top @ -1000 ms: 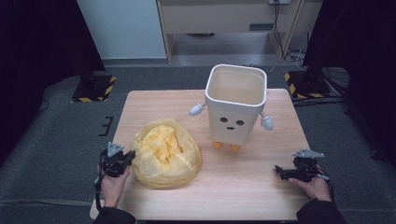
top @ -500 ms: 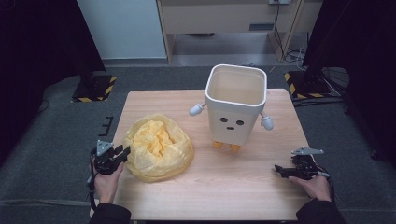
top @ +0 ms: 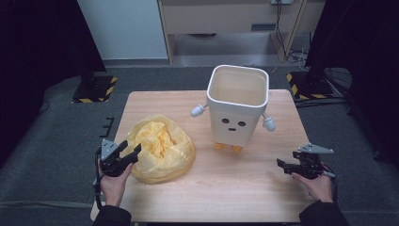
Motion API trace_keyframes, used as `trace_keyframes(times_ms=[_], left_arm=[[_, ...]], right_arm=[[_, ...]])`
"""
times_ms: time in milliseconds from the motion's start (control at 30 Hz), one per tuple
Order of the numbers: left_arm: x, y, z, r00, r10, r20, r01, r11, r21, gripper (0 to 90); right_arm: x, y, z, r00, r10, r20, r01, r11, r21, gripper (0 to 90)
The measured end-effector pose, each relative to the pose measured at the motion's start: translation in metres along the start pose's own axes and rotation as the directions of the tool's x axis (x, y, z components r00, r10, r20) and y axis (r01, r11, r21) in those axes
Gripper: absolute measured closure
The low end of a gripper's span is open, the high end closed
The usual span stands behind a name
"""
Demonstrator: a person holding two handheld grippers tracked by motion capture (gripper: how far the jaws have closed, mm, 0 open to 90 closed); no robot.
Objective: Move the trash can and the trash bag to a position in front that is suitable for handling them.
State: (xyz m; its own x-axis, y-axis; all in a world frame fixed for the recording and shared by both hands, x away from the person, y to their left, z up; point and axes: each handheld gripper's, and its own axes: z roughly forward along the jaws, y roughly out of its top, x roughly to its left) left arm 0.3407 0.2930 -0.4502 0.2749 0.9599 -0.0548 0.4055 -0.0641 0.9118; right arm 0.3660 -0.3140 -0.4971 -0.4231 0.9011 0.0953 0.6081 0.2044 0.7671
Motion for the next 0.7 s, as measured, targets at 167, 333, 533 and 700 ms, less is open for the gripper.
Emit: trace_keyframes(times_ms=[167,333,533,700], left_arm=[[-0.014,0.012,0.006,0.9991,0.026,0.032,-0.026,0.9996,-0.011,39.2],[-0.038,0.033,0.019,0.9944,0.055,0.090,-0.052,0.9980,-0.037,38.1],[-0.074,0.066,0.039,0.9835,0.093,0.155,-0.081,0.9935,-0.079,34.9],[-0.100,0.085,0.062,0.9684,0.123,0.217,-0.106,0.9903,-0.089,34.8]], right_arm=[[0.004,0.010,-0.008,0.9999,0.012,0.007,-0.012,0.997,-0.073,21.2],[0.007,0.027,-0.018,0.9998,0.018,0.009,-0.017,0.988,-0.156,21.1],[0.019,0.050,-0.023,0.9998,-0.006,-0.018,0.002,0.974,-0.225,20.4],[0.025,0.069,-0.024,0.9994,-0.021,-0.028,0.012,0.959,-0.283,21.2]])
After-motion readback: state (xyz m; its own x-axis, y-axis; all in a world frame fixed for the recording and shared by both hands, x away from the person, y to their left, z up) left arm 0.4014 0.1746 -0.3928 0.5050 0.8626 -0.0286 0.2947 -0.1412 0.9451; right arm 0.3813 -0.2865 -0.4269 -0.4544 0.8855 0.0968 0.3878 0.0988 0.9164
